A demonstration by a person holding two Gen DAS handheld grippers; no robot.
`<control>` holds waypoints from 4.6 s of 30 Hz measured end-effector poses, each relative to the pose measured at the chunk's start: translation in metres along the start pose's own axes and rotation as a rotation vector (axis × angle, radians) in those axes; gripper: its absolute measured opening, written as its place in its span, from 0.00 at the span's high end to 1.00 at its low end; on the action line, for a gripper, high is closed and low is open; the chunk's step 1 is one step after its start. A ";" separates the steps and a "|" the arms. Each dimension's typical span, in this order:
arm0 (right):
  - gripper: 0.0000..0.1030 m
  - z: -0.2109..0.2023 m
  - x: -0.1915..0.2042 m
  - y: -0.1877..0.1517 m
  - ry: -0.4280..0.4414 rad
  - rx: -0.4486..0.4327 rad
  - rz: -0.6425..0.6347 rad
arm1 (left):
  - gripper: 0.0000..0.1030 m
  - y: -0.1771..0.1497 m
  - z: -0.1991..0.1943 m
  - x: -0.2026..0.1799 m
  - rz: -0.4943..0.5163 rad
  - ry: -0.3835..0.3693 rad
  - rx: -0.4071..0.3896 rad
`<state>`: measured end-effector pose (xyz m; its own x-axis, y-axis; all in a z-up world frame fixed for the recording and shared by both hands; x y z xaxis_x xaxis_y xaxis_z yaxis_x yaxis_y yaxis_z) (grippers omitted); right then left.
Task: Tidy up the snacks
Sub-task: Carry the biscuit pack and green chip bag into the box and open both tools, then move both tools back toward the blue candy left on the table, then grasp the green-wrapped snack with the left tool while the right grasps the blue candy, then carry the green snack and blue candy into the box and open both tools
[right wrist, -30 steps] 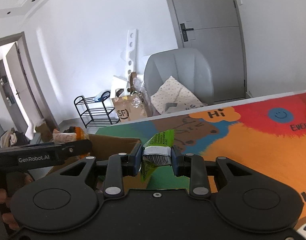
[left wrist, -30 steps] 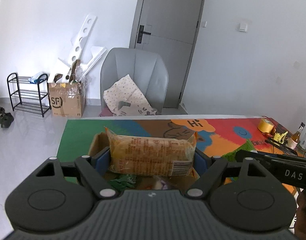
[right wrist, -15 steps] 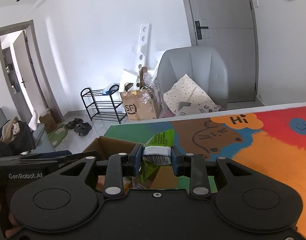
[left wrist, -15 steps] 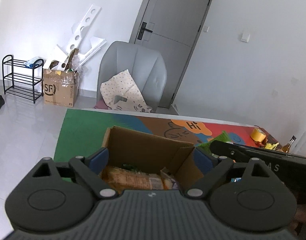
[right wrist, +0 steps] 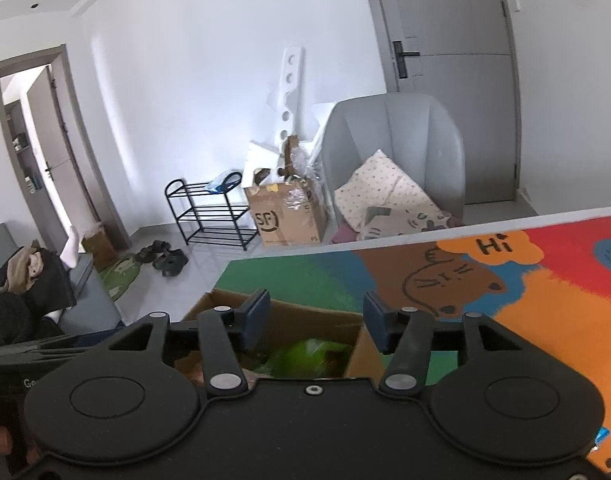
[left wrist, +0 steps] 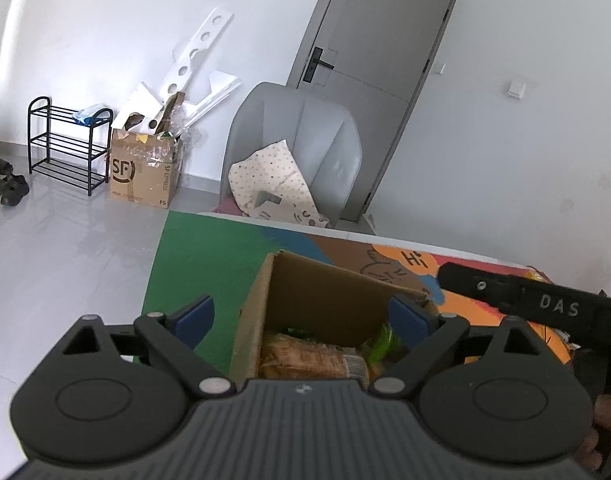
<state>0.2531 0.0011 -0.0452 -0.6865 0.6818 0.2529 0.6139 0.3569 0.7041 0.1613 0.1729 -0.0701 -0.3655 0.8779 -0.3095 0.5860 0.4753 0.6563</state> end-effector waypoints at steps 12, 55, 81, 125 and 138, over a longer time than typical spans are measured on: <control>0.35 -0.028 -0.040 -0.026 -0.037 0.000 0.102 | 0.06 -0.010 -0.001 -0.044 0.110 0.002 0.005; 0.03 -0.114 -0.178 -0.106 -0.085 -0.065 0.263 | 0.02 -0.050 0.034 -0.209 0.312 -0.005 0.101; 0.32 -0.034 -0.199 -0.104 -0.003 0.101 0.289 | 0.38 -0.042 0.110 -0.224 0.334 -0.003 0.260; 0.67 -0.023 -0.234 -0.120 -0.104 0.109 0.309 | 0.61 -0.059 0.197 -0.253 0.339 0.014 0.381; 0.72 -0.038 -0.214 -0.124 -0.045 0.078 0.323 | 0.70 -0.063 0.155 -0.236 0.331 0.013 0.336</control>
<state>0.3091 -0.2127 -0.1615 -0.4352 0.7943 0.4240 0.8260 0.1649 0.5389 0.3225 -0.0552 -0.1452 -0.1269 0.9857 -0.1110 0.8735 0.1641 0.4583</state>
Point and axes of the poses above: each gripper's, at about its wrist camera, not at the fingertips, and z roughly the way its jaws point, x to its left, y to its top, the point moved 4 cm from there along z, roughly the way its jaws point, and after that the axes turned 15 degrees about x, right-handed, at the moved point
